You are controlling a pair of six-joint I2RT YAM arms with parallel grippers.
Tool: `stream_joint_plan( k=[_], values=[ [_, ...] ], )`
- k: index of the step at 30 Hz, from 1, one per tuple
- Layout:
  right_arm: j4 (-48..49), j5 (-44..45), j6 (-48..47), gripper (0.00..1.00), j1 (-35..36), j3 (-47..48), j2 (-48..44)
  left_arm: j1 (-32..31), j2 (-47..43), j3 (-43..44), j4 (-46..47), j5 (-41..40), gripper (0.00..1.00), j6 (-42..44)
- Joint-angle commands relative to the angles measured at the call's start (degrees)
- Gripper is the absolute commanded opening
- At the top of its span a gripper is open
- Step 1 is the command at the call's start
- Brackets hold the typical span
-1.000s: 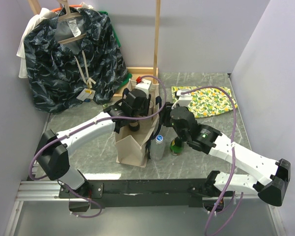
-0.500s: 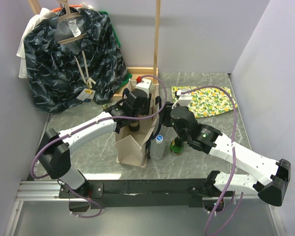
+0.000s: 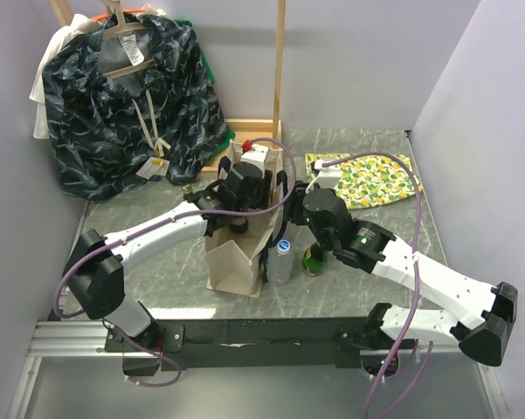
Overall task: Place the beverage into the canvas bag
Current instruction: Place the drink in the canvas bag.
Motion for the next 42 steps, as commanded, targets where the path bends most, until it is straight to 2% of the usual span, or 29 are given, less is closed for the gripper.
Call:
stream_joint_plan(
  k=[1,17,26,33,42],
  values=[
    [0.71,1.74,0.16,0.52,-0.19,2.65,-0.28,-0.15,-2.64,-0.23,1.16,-1.70,0.57,-0.32],
    [1.85,0.78,-0.19,0.52,-0.19,2.12,-0.89,-1.20,-4.48,2.93,0.98,-2.58,0.61,0.12],
    [1.76,0.69,-0.36,0.54,-0.19,2.47,-1.86,-2.17,-9.31,3.99,-0.33,-2.14,0.62,0.21],
    [-2.53,0.86,-1.94,0.57,-0.19,4.05,-2.65,-2.35,-15.72,2.14,-2.88,-5.12,0.74,-0.05],
    [-10.71,3.59,-1.07,0.67,-0.19,5.37,-4.84,-2.26,-23.20,-1.63,-11.05,-12.34,0.85,-1.55]
  ],
)
